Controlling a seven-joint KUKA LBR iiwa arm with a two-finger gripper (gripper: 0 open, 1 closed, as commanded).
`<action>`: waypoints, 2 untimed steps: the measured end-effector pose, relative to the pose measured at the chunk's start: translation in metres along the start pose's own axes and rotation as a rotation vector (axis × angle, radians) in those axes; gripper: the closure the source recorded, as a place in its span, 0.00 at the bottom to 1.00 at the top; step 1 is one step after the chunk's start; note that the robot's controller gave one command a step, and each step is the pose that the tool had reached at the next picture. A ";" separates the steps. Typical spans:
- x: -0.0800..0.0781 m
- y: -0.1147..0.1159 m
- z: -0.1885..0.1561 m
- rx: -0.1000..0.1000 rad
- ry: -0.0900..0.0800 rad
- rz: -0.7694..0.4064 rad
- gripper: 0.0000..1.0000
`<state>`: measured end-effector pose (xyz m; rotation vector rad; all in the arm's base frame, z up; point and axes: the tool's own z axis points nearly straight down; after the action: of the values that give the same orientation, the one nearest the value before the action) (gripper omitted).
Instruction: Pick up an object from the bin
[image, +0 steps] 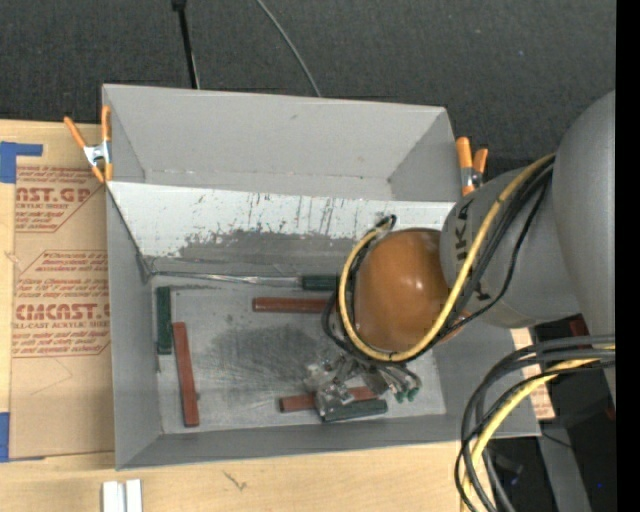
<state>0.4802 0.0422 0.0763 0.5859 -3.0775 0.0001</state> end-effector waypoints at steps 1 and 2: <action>0.000 0.000 0.000 0.000 0.000 0.000 1.00; 0.010 -0.025 -0.015 -0.005 -0.014 0.082 1.00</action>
Offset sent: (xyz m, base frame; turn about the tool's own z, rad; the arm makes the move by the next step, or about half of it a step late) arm -0.0008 -0.0698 0.0376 0.1900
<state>0.4802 0.0158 0.0912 0.4613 -3.1111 -0.0111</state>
